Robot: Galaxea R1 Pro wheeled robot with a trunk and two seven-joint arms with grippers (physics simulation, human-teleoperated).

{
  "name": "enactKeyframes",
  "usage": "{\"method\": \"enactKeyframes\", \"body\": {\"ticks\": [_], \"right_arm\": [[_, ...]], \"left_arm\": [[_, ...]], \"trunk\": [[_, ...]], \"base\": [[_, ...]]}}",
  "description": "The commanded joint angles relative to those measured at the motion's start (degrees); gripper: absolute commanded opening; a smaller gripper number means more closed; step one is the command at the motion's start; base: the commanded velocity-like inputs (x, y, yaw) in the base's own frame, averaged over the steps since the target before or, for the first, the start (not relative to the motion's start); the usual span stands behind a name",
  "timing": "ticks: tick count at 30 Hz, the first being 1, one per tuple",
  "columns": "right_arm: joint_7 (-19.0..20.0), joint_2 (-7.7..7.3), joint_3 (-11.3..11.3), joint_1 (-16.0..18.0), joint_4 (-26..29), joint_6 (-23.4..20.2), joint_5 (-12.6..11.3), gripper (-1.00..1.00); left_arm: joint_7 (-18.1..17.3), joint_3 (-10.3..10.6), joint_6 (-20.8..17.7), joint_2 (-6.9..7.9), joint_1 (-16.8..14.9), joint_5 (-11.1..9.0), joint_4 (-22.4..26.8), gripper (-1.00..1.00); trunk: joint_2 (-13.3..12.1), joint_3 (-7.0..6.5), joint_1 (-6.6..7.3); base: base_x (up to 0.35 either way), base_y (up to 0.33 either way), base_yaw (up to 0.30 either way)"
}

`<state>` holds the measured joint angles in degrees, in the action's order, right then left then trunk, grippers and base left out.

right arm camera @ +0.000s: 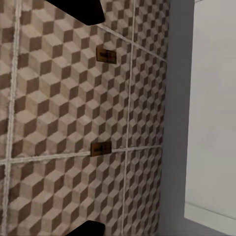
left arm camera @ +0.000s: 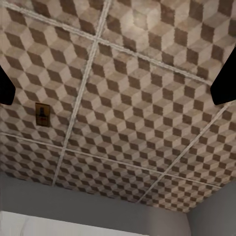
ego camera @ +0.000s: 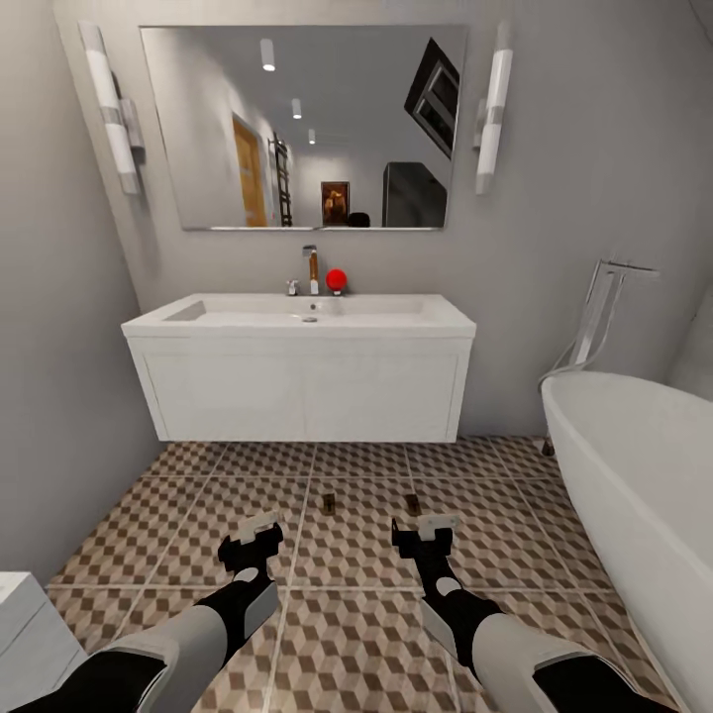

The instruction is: Take the four mousetraps from the cabinet in the bathroom and place them on the bathroom floor. Make sure all four end up on the same floor surface, and ensure that at least two of them are either under or directly next to the same bathroom sink.

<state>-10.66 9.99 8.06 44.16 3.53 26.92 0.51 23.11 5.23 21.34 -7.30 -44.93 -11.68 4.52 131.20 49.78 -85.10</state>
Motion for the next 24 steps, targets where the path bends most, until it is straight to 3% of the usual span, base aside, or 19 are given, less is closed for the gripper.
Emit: {"method": "enactKeyframes", "body": {"ticks": [1, 24], "right_arm": [[-0.5, 0.01, 0.5, 0.0, -0.1, 0.1, 0.0, 1.00], [-0.7, 0.01, 0.5, 0.1, -0.1, 0.1, 0.0, 1.00]], "left_arm": [[0.2, 0.5, 0.2, 0.00, 0.0, -0.5, 0.0, 1.00], [0.2, 0.5, 0.1, -0.10, 0.0, -0.5, -0.1, 1.00]], "trunk": [[-0.4, -0.13, 0.24], [-9.6, -4.26, 5.29]], "base": [[0.000, 0.000, 0.000], [0.000, 0.000, 0.000]]}}
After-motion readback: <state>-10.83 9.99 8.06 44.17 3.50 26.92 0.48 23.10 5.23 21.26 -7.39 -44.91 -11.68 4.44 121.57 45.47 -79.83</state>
